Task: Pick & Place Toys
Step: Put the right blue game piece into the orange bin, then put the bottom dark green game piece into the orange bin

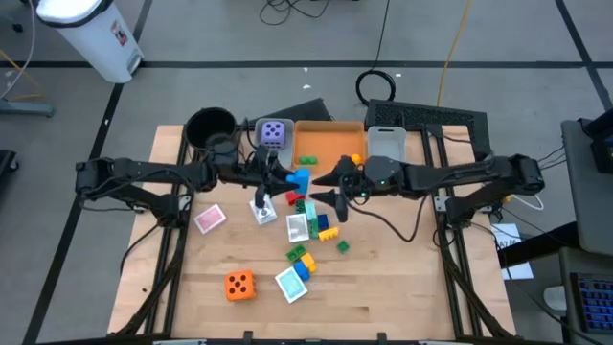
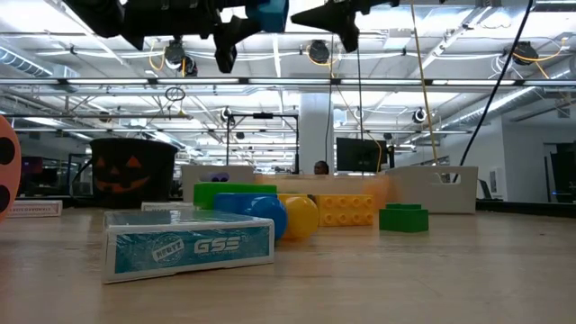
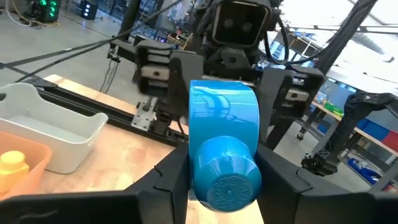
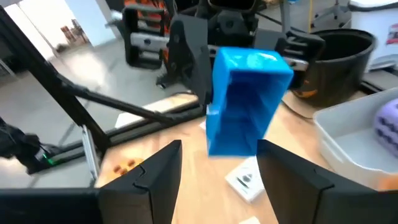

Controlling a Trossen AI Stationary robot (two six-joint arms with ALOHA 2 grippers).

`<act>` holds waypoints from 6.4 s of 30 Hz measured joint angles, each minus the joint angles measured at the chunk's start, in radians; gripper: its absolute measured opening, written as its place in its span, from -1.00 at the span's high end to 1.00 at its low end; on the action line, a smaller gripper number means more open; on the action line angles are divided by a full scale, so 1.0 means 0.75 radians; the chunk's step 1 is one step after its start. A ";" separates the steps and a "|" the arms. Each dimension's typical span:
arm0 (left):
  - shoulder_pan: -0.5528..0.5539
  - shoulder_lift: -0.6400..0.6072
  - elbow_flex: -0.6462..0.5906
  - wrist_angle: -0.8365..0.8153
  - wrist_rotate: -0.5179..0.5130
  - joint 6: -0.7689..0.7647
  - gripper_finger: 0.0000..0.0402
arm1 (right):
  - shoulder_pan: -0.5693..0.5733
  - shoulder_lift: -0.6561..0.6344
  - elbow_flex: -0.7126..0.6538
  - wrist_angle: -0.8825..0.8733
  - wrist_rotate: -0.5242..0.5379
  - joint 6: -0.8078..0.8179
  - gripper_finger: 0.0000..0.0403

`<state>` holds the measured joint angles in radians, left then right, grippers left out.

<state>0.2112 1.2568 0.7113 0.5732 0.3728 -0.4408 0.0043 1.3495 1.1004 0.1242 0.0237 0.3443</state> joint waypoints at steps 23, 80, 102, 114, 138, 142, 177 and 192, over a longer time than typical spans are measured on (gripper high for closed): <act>0.266 0.417 0.883 -1.217 0.057 0.520 0.26 | -0.050 -0.353 -0.001 -0.867 0.252 -0.170 0.03; 0.563 1.337 1.839 -2.170 -0.272 1.344 0.28 | -0.401 -0.567 -0.613 -0.504 0.141 0.254 0.15; 0.472 1.473 1.836 -2.261 -0.324 1.317 0.16 | -0.397 -0.567 -0.613 -0.513 0.137 0.226 0.15; 0.472 1.472 1.836 -2.263 -0.415 1.267 -0.02 | -0.397 -0.567 -0.613 -0.513 0.136 0.216 0.15; 0.473 1.414 2.166 -2.326 -0.363 0.965 -0.22 | -0.396 -0.567 -0.613 -0.510 0.100 0.217 0.15; 0.485 1.316 2.167 -2.200 -0.178 0.810 -0.22 | -0.396 -0.568 -0.613 -0.510 0.031 0.217 0.15; 0.107 0.757 1.255 -1.056 -0.108 0.103 0.32 | -0.390 -0.568 -0.613 -0.432 -0.003 0.186 0.15; 0.036 0.008 0.310 -0.794 -0.472 -0.160 0.32 | -0.386 -0.567 -0.613 -0.244 -0.011 0.188 0.15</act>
<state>0.2380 1.2631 0.9439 -0.0226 0.0186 -0.5611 -0.2852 0.9244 0.6403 -0.0591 0.0156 0.4850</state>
